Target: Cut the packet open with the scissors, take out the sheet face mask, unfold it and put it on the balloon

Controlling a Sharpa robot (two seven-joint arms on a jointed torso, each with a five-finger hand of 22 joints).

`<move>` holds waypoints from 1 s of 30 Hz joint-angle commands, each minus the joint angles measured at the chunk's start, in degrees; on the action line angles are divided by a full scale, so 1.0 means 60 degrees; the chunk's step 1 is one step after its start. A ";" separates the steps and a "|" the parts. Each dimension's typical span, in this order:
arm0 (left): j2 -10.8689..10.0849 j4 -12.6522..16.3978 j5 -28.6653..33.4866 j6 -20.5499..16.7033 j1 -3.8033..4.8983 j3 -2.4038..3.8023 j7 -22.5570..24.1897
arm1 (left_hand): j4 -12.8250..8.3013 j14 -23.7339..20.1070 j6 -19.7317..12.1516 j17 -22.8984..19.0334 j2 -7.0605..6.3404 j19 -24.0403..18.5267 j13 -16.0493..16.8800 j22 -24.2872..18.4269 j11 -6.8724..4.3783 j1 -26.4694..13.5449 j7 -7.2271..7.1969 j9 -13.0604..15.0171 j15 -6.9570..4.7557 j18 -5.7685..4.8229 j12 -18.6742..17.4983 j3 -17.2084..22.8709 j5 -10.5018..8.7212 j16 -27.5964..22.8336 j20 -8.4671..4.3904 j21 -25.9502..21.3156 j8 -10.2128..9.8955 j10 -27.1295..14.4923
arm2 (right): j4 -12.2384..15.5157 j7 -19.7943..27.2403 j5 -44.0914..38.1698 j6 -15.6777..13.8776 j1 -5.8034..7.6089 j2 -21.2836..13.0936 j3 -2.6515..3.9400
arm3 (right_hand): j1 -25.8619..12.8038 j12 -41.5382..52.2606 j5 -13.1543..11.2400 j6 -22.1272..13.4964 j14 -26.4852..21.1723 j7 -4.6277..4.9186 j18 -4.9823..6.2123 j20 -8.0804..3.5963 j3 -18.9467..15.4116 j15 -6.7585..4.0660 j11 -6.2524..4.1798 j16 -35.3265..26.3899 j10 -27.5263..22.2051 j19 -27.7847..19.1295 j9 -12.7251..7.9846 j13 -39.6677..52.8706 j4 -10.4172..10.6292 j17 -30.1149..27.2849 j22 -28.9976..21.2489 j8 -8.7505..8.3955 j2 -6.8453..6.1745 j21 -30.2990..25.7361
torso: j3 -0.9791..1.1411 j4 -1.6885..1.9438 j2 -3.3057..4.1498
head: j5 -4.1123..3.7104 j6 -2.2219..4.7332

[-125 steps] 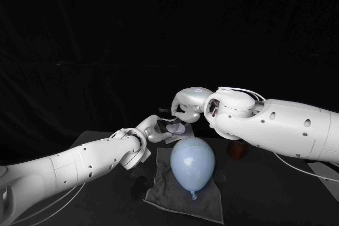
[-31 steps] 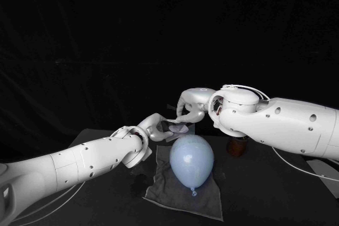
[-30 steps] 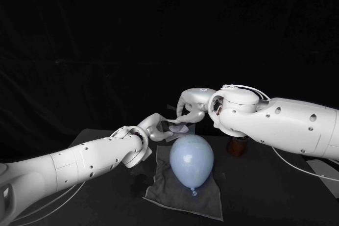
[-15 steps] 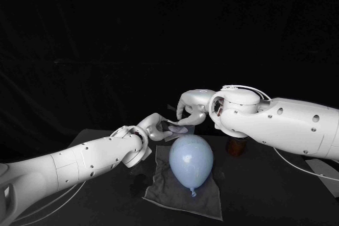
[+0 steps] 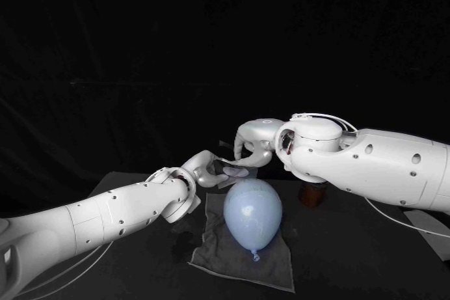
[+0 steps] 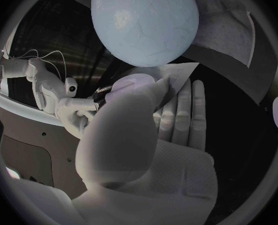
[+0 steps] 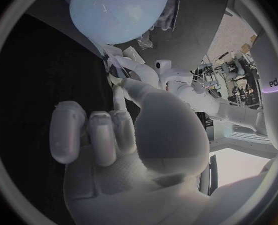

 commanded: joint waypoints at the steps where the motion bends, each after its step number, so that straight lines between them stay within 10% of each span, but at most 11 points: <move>1: 0.0022 0.0086 -0.0065 0.0023 0.0025 0.0009 0.0016 | -0.0002 0.0059 0.0027 0.0013 0.0112 -0.0063 0.0014 0.0012 0.0016 -0.0005 0.0002 0.0017 -0.0032 0.0058 -0.0042 0.0037 0.0028 -0.0064 0.0000 0.0032 0.0048 0.0063 | -0.0082 -0.0264 -0.0560 0.0116 0.0009 0.0030 -0.0001 | 0.0020 0.0011 -0.0218 0.0064 0.0898 -0.0015 -0.0134 -0.0052 0.0078 -0.0070 -0.0059 0.0051 0.0849 0.0028 -0.0025 0.2292 -0.0006 0.2137 0.1194 0.0036 0.0042 0.0023 | -0.0007 0.0006 0.0002 | -0.0015 -0.0002; 12: -0.0036 0.0212 -0.0110 -0.0102 0.0027 0.0012 0.0017 | -0.0042 0.0058 0.0025 0.0022 0.0107 -0.0091 0.0014 0.0035 0.0019 -0.0042 0.0006 0.0023 -0.0030 0.0059 -0.0042 0.0097 0.0028 -0.0071 0.0004 0.0070 0.0049 0.0063 | 0.0054 -0.0497 -0.1028 0.0781 0.0011 -0.0051 -0.0018 | -0.0286 -0.0361 -0.1101 -0.0271 0.0881 0.0130 -0.0091 0.0023 -0.0113 0.0039 0.0068 0.0023 0.0663 -0.0078 -0.0188 0.2094 -0.0025 0.2072 0.1080 -0.0145 -0.0454 -0.0239 | -0.0005 -0.0006 0.0003 | -0.0032 -0.0038; 30: -0.0057 0.0243 -0.0063 -0.0140 0.0063 0.0016 -0.0029 | -0.0066 0.0058 0.0024 0.0028 0.0101 -0.0108 0.0015 0.0050 0.0021 -0.0069 0.0007 0.0028 -0.0029 0.0060 -0.0042 0.0135 0.0028 -0.0074 0.0007 0.0096 0.0051 0.0065 | 0.0195 -0.0602 -0.1399 0.1329 0.0021 -0.0215 -0.0042 | -0.0313 -0.0566 -0.1112 -0.0327 0.0898 0.0156 -0.0044 0.0062 -0.0388 0.0086 0.0103 0.0052 0.0555 -0.0186 -0.0247 0.1984 -0.0034 0.2159 0.0960 -0.0169 -0.0671 -0.0488 | 0.0004 -0.0007 0.0001 | -0.0122 -0.0073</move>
